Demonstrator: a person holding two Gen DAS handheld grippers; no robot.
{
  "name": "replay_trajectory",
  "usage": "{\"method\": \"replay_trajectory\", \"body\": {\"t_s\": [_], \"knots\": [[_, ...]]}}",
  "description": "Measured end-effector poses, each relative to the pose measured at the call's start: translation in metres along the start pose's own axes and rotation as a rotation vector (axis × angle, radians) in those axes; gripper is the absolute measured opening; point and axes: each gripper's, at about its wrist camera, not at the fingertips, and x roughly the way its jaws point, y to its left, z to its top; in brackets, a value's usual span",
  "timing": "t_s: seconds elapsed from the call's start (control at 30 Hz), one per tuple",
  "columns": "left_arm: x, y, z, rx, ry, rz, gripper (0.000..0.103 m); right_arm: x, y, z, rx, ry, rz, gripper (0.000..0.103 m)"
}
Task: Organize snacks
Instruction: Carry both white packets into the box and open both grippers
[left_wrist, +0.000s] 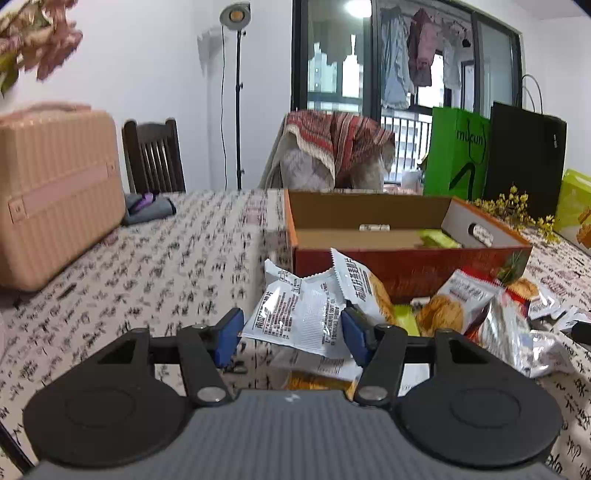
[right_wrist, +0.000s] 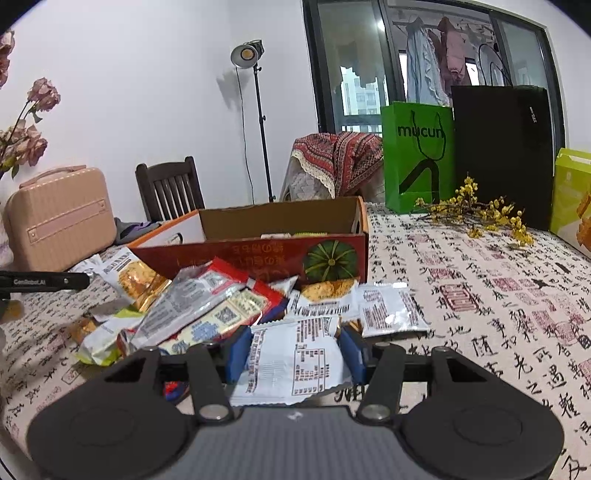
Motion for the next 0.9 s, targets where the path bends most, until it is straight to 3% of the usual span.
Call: {"method": "replay_trajectory", "body": {"t_s": [0.43,0.7,0.9], "knots": [[-0.001,-0.021,0.036,-0.037,-0.090,-0.046,0.060,0.015,0.003,0.048,-0.010,-0.097,0.000,0.053],[0.022,-0.046,0.066,-0.055,-0.113,-0.056,0.060,0.047,0.010,0.094,-0.018,-0.147,0.008,0.053],[0.046,-0.063,0.086,-0.071,-0.112,-0.053,0.060,0.081,0.015,0.125,-0.007,-0.135,0.007,0.053]]}}
